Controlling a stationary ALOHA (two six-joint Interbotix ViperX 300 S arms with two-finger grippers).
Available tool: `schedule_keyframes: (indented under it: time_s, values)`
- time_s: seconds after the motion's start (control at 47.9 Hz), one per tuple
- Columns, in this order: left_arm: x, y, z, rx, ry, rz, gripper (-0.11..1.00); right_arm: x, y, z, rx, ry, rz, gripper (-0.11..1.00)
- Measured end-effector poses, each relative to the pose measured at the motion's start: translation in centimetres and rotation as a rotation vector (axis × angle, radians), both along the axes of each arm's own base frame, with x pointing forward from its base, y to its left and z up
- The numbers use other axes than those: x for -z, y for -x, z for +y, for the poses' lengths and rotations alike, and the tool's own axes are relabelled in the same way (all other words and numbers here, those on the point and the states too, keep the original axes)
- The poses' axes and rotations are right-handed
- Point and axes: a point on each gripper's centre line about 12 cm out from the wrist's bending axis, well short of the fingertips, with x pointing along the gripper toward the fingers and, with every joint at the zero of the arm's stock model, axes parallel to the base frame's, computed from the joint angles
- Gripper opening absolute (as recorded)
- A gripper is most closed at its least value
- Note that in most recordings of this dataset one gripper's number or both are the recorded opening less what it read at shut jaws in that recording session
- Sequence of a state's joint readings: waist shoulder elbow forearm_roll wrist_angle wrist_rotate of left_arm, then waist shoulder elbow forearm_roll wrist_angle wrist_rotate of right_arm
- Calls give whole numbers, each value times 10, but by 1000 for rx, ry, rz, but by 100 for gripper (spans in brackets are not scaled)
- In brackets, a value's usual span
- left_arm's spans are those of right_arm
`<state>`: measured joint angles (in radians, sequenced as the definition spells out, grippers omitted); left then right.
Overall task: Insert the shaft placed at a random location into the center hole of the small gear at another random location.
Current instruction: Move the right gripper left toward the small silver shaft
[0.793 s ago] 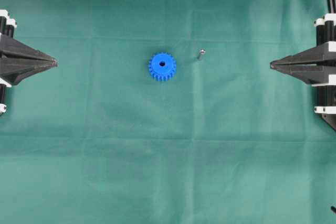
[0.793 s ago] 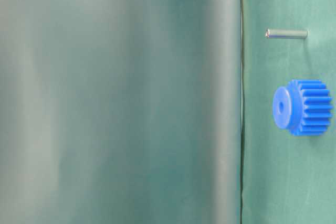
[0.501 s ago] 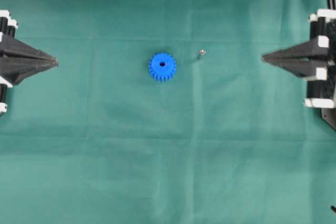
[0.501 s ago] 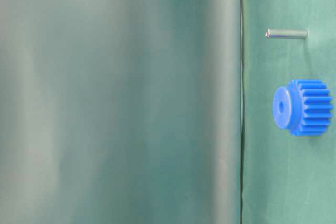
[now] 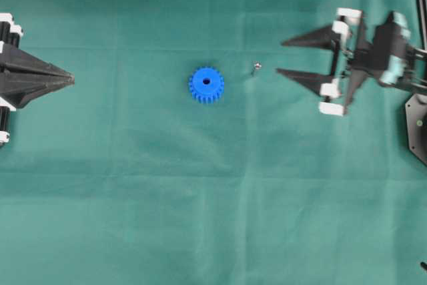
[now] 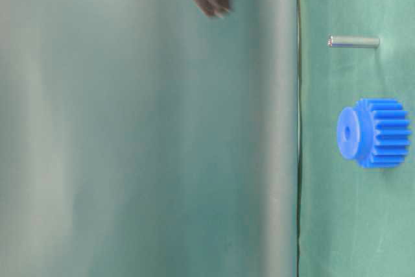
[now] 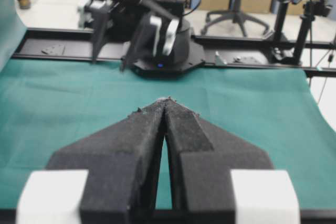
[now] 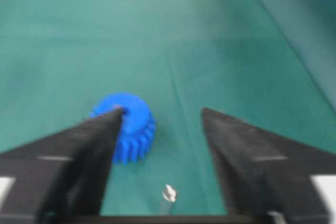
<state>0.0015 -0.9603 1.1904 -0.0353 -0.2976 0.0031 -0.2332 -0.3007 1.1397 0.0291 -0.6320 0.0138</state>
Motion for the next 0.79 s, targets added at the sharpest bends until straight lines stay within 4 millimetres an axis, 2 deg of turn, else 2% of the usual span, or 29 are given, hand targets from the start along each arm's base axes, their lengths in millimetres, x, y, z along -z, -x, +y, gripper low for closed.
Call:
schedule_keyframes:
  time_s: [0.146,0.355,0.585,0.793]
  values:
    - [3,1,0,0,2,5,-1,30,-14,-12,37,-28,59,59]
    - [4,2,0,0,2,6,-1,65,-24,-19,67,-82,125,59]
    - [6,3,0,0,2,9,-1,84,-27,-21,76,-100,161,59]
    - [6,3,0,0,2,9,-1,90,-29,-23,84,-112,170,58]
